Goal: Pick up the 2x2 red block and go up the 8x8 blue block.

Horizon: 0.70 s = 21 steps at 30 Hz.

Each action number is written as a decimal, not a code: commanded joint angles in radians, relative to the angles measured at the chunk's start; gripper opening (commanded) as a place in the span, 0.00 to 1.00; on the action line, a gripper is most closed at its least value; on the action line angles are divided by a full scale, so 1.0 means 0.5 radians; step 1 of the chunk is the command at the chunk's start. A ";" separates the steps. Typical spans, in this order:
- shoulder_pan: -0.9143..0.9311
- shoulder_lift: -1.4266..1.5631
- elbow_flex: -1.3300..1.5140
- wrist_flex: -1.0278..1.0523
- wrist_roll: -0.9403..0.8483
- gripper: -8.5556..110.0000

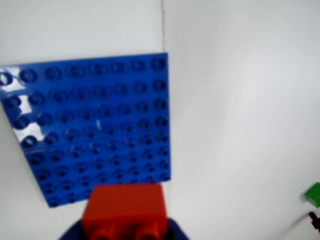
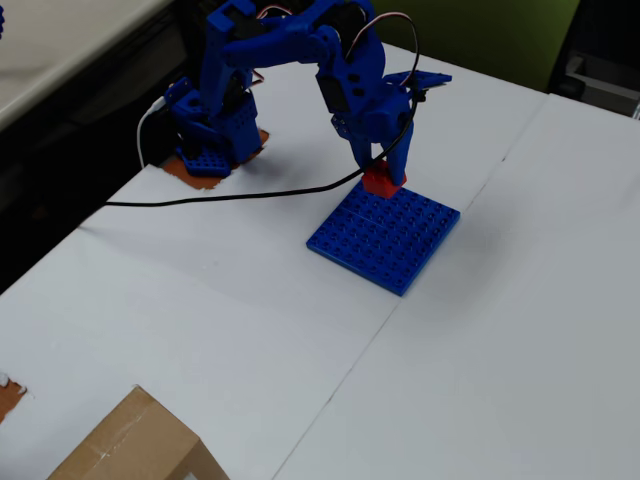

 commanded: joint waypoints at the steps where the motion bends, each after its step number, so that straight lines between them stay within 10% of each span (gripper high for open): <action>1: -0.018 0.058 -0.098 0.049 -0.230 0.17; 21: -0.031 0.175 0.064 0.012 -0.344 0.18</action>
